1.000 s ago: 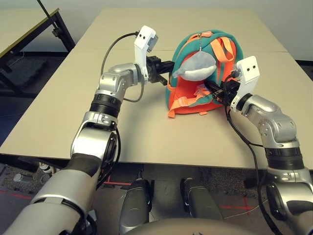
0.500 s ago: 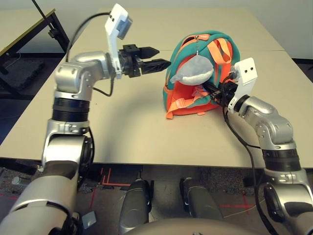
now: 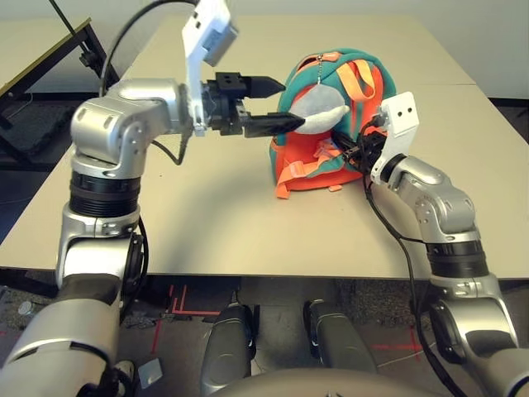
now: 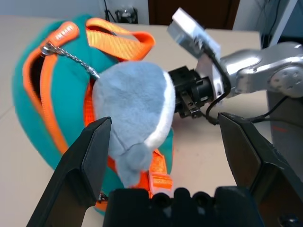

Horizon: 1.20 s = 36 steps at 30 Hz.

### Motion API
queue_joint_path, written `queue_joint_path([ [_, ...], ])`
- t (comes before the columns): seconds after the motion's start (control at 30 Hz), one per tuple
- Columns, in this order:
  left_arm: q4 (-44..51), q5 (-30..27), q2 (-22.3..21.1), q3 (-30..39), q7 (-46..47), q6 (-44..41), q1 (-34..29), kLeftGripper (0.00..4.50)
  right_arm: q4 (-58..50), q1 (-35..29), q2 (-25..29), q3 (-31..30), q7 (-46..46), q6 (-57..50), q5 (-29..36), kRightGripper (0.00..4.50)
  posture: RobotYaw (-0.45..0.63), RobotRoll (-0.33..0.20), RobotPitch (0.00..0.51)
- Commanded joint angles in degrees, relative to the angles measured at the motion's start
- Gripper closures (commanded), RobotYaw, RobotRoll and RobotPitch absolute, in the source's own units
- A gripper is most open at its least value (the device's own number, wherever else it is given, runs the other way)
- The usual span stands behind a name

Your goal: Put the pencil case into the backpack and zip it.

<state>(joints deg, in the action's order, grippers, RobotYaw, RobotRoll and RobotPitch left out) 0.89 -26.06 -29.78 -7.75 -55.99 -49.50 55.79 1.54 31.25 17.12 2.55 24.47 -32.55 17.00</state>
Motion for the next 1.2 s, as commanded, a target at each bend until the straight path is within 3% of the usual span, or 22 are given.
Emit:
queue_joint_path([
  [0.03,-3.2,3.8,1.0,-2.6,2.0,3.0,1.0,0.0,1.4,0.0,-0.5,-1.1,-0.1,-0.3,-0.7,3.94,-0.17,0.0,0.105],
  [0.7,-13.5,12.3,8.4,-6.4,5.3,10.3,1.4,0.0,1.1,-0.6,-0.9,-1.1,-0.2,-0.3,-1.0,3.94,-0.18,0.0,0.106],
  [0.8,-14.2,12.7,8.9,-6.0,5.5,10.5,1.2,0.64,1.1,-0.6,-0.9,-1.0,-0.2,-0.2,-1.0,3.94,-0.18,0.0,0.105],
  [1.07,-14.3,12.3,9.7,-5.0,5.7,10.4,1.1,3.64,1.2,-0.7,-0.9,-1.0,-0.1,-0.2,-1.1,3.94,-0.18,0.0,0.107],
  [1.13,-14.1,12.3,9.6,-4.9,5.6,10.3,1.1,4.11,1.3,-0.6,-0.9,-1.1,0.0,-0.1,-1.1,3.94,-0.18,0.0,0.107],
  [1.2,-13.3,11.6,9.6,-4.2,5.5,9.7,1.2,4.22,1.4,-0.6,-0.9,-1.1,0.1,-0.1,-1.1,3.94,-0.18,0.0,0.107],
])
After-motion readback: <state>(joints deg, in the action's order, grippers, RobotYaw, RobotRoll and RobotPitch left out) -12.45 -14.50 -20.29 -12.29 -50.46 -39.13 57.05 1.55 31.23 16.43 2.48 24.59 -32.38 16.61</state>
